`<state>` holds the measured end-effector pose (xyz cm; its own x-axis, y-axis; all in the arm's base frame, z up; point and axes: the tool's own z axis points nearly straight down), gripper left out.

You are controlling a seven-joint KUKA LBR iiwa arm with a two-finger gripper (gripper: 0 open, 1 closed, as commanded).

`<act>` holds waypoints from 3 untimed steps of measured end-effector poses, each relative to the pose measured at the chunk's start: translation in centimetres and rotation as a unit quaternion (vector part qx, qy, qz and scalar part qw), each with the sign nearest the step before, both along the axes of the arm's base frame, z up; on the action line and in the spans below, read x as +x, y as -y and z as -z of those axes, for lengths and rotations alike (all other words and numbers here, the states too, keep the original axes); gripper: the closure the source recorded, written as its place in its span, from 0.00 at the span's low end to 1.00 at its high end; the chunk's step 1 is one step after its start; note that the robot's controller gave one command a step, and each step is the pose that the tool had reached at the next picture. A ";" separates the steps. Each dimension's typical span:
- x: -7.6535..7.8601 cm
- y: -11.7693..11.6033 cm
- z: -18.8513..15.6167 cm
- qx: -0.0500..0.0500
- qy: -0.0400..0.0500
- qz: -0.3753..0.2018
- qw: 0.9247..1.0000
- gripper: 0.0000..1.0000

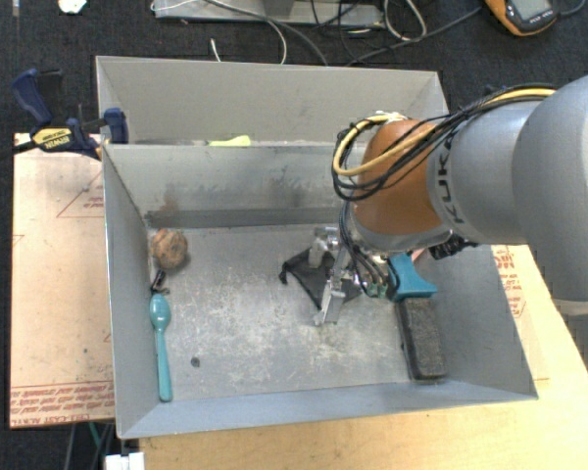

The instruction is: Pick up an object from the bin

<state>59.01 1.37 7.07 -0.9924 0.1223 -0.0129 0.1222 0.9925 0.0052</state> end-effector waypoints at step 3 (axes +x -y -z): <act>-0.9 1.3 -7.2 0.001 -0.001 0.042 0.999 1.00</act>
Offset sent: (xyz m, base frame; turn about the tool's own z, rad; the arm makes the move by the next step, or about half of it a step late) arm 0.0000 0.0000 0.0000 0.0000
